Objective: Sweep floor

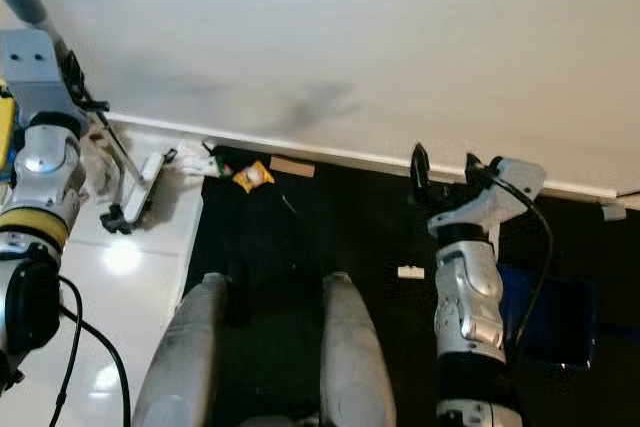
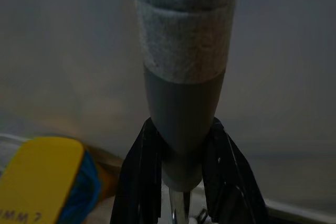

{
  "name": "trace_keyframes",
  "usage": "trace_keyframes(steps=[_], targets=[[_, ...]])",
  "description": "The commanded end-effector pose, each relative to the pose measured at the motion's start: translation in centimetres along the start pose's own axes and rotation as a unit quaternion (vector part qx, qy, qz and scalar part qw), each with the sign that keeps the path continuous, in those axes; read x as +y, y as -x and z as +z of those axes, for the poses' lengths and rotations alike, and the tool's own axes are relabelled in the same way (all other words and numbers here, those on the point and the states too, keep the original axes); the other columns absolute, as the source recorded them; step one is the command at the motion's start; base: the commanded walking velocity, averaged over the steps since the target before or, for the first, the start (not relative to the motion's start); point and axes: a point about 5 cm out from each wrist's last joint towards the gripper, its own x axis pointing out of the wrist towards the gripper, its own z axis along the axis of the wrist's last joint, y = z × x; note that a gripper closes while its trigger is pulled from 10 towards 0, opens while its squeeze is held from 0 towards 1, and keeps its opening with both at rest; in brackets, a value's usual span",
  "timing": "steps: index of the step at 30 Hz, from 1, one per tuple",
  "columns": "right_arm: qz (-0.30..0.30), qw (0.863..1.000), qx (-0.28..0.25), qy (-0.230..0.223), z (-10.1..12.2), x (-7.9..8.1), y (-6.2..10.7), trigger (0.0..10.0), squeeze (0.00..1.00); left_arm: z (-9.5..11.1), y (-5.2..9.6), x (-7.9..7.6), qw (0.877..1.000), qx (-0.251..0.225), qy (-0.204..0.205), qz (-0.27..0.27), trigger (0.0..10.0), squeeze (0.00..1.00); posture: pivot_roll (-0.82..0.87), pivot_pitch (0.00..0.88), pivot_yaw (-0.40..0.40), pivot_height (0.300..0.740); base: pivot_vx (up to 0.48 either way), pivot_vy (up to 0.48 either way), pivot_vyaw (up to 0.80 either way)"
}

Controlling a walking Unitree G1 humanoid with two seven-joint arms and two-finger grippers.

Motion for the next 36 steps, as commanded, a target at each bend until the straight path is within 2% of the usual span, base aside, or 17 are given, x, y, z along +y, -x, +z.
trace_keyframes(steps=[1,2,6,7,8,13,15,16,17,19,21,24,26,27,30,34,36], targets=[[-0.004,1.000,0.011,-0.008,-0.2,0.2,1.0,10.0,0.00,0.4,-0.1,-0.5,1.000,-0.015,0.015,0.001,10.0,0.00,-0.16,0.568,-0.050,0.731,0.000,0.000,0.00],[-0.004,1.000,0.011,-0.008,-0.2,0.2,1.0,10.0,0.00,0.4,-0.1,-0.5,1.000,-0.015,0.015,0.001,10.0,0.00,-0.16,0.568,-0.050,0.731,0.000,0.000,0.00],[0.004,1.000,0.010,-0.012,0.6,1.1,1.9,10.0,0.00,1.2,-0.4,-3.1,0.999,-0.021,0.027,-0.026,10.0,0.00,-0.20,0.572,-0.053,0.731,0.000,0.000,0.00],[0.002,1.000,0.016,-0.017,0.9,1.4,2.6,10.0,0.00,1.6,-0.3,-5.3,0.997,-0.015,0.060,-0.052,10.0,0.00,-0.20,0.568,-0.051,0.731,0.000,0.000,0.00],[0.002,1.000,0.016,-0.017,0.9,1.4,2.6,10.0,0.00,1.6,-0.3,-5.3,0.997,-0.015,0.060,-0.052,10.0,0.00,-0.20,0.568,-0.051,0.731,0.000,0.000,0.00],[-0.023,0.999,0.025,-0.024,0.6,0.8,3.1,10.0,0.00,3.1,1.1,-12.3,0.976,-0.023,0.155,-0.152,10.0,0.00,-0.17,0.553,-0.035,0.731,0.000,0.000,0.00],[-0.023,0.999,0.025,-0.024,0.6,0.8,3.1,10.0,0.00,3.1,1.1,-12.3,0.976,-0.023,0.155,-0.152,10.0,0.00,-0.17,0.553,-0.035,0.731,0.000,0.000,0.00],[-0.026,0.999,0.028,-0.026,0.5,0.8,3.1,10.0,0.00,3.9,1.8,-14.4,0.965,-0.029,0.187,-0.183,10.0,0.00,-0.16,0.547,-0.033,0.731,0.000,0.000,0.00],[-0.026,0.999,0.028,-0.026,0.5,0.8,3.1,10.0,0.00,3.9,1.8,-14.4,0.965,-0.029,0.187,-0.183,10.0,0.00,-0.16,0.547,-0.033,0.731,0.000,0.000,0.00],[-0.034,0.998,0.035,-0.032,0.0,0.8,3.0,10.0,0.00,5.4,3.8,-18.9,0.939,-0.036,0.241,-0.244,10.0,0.00,-0.13,0.527,-0.021,0.731,0.000,0.000,0.00],[-0.034,0.998,0.035,-0.032,0.0,0.8,3.0,10.0,0.00,5.4,3.8,-18.9,0.939,-0.036,0.241,-0.244,10.0,0.00,-0.13,0.527,-0.021,0.731,0.000,0.000,0.00],[-0.044,0.997,0.044,-0.039,-0.6,0.9,2.8,10.0,0.00,7.8,6.7,-23.9,0.911,-0.030,0.310,-0.269,10.0,0.00,-0.10,0.513,-0.013,0.731,0.000,0.000,0.00],[-0.049,0.997,0.048,-0.043,-0.8,1.1,2.8,10.0,0.00,9.6,7.7,-25.7,0.895,-0.025,0.350,-0.275,10.0,0.00,-0.10,0.512,-0.011,0.731,0.000,0.000,0.00],[-0.049,0.997,0.048,-0.043,-0.8,1.1,2.8,10.0,0.00,9.6,7.7,-25.7,0.895,-0.025,0.350,-0.275,10.0,0.00,-0.10,0.512,-0.011,0.731,0.000,0.000,0.00],[-0.052,0.996,0.054,-0.045,-1.3,1.2,2.7,10.0,0.00,12.2,8.6,-27.5,0.867,-0.039,0.374,-0.326,10.0,0.00,-0.10,0.496,-0.006,0.731,0.000,0.000,0.00],[-0.054,0.996,0.052,-0.044,-1.3,1.0,2.4,10.0,0.00,12.9,8.6,-27.8,0.861,-0.052,0.345,-0.370,10.0,0.00,-0.08,0.480,0.001,0.731,0.000,0.000,0.00],[-0.060,0.996,0.048,-0.046,-1.3,0.6,2.0,10.0,0.00,12.8,8.1,-27.3,0.859,-0.073,0.292,-0.413,10.0,0.00,-0.05,0.450,0.002,0.731,0.000,0.000,0.00]])
